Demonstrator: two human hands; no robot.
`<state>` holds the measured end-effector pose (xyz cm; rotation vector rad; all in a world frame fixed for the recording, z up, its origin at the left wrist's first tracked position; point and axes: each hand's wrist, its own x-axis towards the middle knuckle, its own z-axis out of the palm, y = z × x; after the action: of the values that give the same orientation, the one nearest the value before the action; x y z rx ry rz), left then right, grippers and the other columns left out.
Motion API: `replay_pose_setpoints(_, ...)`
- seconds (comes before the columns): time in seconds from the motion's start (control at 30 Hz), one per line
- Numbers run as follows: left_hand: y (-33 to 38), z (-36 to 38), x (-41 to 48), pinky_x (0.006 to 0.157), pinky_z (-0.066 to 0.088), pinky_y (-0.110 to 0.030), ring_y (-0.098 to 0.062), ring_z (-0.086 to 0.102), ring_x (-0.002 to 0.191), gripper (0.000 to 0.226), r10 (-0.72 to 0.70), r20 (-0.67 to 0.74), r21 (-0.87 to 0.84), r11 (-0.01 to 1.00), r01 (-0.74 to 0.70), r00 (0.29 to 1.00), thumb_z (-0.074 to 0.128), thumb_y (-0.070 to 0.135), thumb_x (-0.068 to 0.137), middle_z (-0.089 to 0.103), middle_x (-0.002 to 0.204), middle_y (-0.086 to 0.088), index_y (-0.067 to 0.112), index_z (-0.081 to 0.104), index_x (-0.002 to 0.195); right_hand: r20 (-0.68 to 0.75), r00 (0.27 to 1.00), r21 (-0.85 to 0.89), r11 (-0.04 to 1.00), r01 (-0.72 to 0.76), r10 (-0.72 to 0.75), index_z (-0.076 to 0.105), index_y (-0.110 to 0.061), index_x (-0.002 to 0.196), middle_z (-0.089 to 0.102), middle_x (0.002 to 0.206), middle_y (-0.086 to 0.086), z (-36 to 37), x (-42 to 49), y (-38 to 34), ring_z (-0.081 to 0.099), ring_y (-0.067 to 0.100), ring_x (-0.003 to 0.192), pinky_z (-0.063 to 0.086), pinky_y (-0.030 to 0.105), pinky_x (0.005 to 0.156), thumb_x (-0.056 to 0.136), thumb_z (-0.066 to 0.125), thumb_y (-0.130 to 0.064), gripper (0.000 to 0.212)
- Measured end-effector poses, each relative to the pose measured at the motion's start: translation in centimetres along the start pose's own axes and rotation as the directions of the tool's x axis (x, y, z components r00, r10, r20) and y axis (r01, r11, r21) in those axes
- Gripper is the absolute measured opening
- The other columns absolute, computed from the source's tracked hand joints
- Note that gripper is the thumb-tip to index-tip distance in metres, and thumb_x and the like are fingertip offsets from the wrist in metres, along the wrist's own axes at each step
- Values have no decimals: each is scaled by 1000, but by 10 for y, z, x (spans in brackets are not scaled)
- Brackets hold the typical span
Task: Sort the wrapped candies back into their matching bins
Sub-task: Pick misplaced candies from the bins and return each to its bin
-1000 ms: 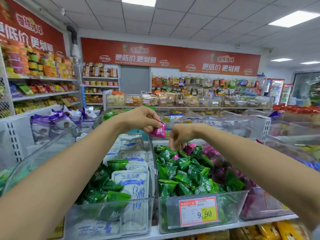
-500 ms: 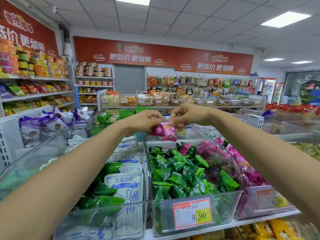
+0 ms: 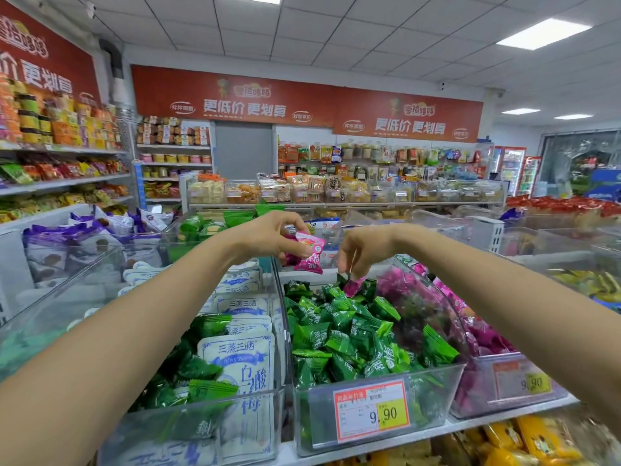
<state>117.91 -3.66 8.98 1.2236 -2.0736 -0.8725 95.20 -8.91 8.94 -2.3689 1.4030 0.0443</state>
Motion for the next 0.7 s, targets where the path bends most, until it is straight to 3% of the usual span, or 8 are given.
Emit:
replay_pose_setpoints(0.13, -2, 0, -2, 72, 52, -31, -20, 63, 77, 29, -2, 15, 8, 1000, 2, 1000, 73, 16, 84, 67, 90, -13, 8, 60, 109, 3, 994, -269, 958, -103, 108, 67, -9, 105, 69, 105, 7, 13, 11, -3, 67, 25, 95, 55, 35, 84, 76, 78, -7, 31)
replay_pose_setpoints(0.23, -1, 1, -4, 74, 52, -33, -21, 63, 78, 29, 7, 19, 9, 1000, -7, 1000, 73, 16, 84, 67, 91, -14, 9, 60, 109, -13, 993, -320, 941, -112, 113, 70, -7, 104, 70, 93, 1, 15, 13, -4, 66, 20, 86, 55, 32, 84, 78, 76, -8, 27)
replay_pose_setpoints(0.4, 1, 1, -4, 67, 53, -26, -20, 62, 76, 31, 16, 19, 2, 1000, -16, 1000, 72, 17, 85, 67, 94, -15, 7, 60, 111, -65, 997, -188, 982, 20, -33, 70, -5, 92, 65, 74, -9, 4, 0, -7, 59, 2, 66, 52, 20, 66, 87, 66, -6, 7)
replay_pose_setpoints(0.57, 8, 5, -1, 61, 46, -22, -18, 54, 76, 30, 31, -23, -8, 999, -31, 999, 70, 20, 87, 63, 97, -10, 10, 60, 114, -247, 953, 27, 982, 186, -173, 65, -9, 85, 65, 75, -1, -12, -25, 2, 60, 8, 68, 51, 18, 64, 92, 61, -14, 10)
replay_pose_setpoints(0.7, 22, 13, 7, 63, 43, -26, -18, 52, 72, 26, 58, -40, -25, 998, -59, 998, 70, 24, 86, 63, 97, -11, 13, 63, 109, -413, 891, 211, 931, 297, -190, 66, -5, 89, 63, 72, 3, -29, -62, 19, 56, 9, 62, 49, 17, 60, 93, 59, -17, 14)
